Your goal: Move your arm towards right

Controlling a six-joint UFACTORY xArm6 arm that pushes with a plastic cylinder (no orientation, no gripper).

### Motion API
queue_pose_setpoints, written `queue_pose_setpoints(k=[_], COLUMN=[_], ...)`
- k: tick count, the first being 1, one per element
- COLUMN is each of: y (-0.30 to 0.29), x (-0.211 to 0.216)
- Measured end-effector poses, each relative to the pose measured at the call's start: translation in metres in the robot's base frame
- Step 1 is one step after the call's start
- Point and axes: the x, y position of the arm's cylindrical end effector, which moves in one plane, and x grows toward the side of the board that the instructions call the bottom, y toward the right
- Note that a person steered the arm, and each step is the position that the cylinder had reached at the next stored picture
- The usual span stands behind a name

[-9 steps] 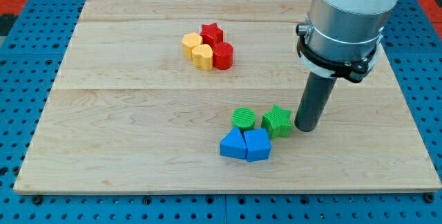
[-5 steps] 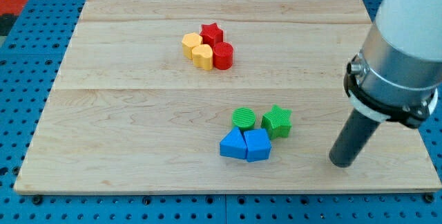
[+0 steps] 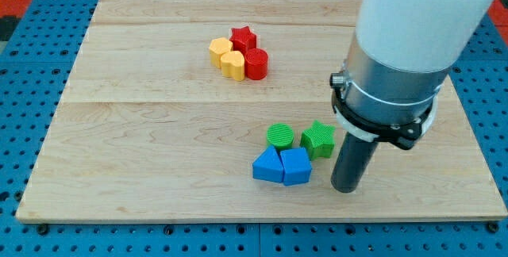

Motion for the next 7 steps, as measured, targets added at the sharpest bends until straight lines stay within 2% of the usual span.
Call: queue_pose_setpoints(k=[4,5,6,7], y=[0.043,0.121,0.148,0.131], x=[0.003,-0.038,-0.086,-0.105])
